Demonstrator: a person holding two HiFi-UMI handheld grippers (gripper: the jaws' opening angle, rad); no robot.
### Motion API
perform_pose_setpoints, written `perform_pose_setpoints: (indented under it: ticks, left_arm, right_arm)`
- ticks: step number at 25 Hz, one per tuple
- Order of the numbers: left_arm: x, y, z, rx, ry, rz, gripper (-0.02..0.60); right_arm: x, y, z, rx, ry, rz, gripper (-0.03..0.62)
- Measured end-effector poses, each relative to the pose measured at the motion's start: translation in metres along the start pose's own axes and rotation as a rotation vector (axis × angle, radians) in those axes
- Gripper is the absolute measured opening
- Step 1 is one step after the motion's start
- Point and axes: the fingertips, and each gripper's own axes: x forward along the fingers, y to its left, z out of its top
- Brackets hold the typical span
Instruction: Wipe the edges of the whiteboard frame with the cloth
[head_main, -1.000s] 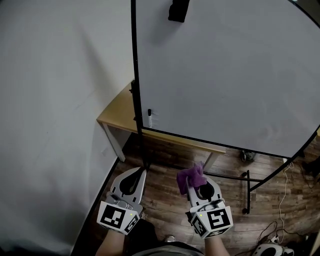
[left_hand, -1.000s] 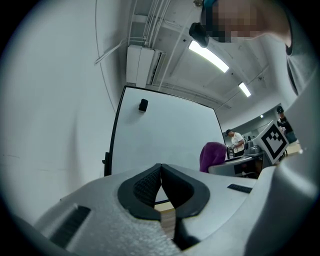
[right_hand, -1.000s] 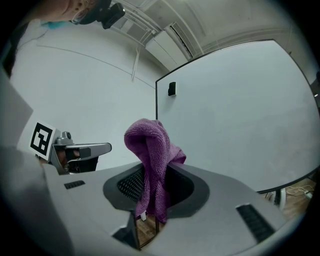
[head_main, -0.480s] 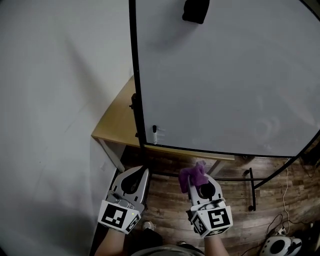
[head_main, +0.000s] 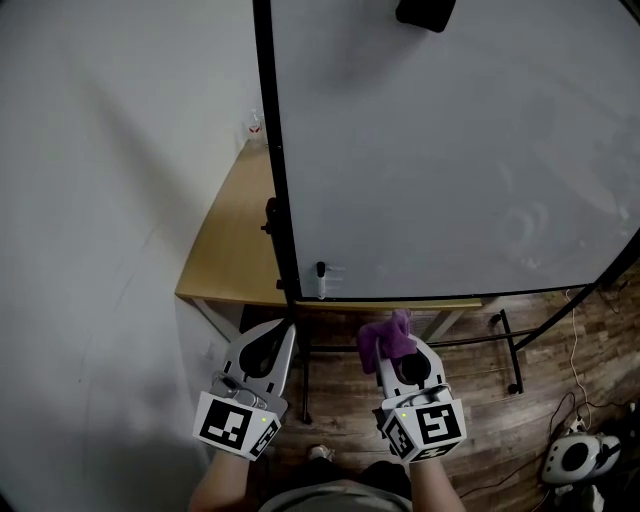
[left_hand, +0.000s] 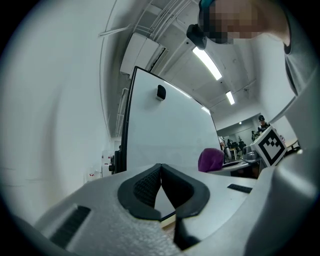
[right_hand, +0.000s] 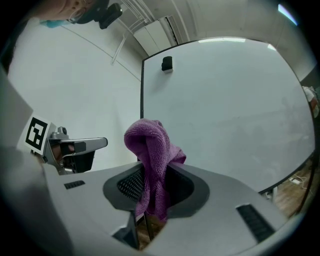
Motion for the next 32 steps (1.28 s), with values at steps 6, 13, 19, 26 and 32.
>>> perform_pose_setpoints:
  ticks: [6,13,19,26,32]
  left_arm:
    - [0.009,0.016,-0.016,-0.023,0.01,-0.044,0.018]
    - [0.024,0.029,-0.039,-0.046,0.031,-0.051,0.018]
    - [0.034,0.039,-0.061,-0.047,0.058,-0.042,0.018]
    - [0.044,0.051,-0.084,-0.058,0.071,-0.02,0.018]
    - [0.045,0.061,-0.103,-0.082,0.103,0.0,0.018]
  right_arm:
    - [0.018,0.007,-0.012,-0.017,0.027,-0.032,0.104]
    - [0.049,0.0,-0.039,-0.034,0.074,-0.041,0.106]
    - [0.083,-0.006,-0.071,0.015,0.126,-0.017,0.106]
    - [0.116,-0.003,-0.117,-0.008,0.204,0.02,0.106]
    - [0.135,0.004,-0.156,-0.011,0.266,0.055,0.106]
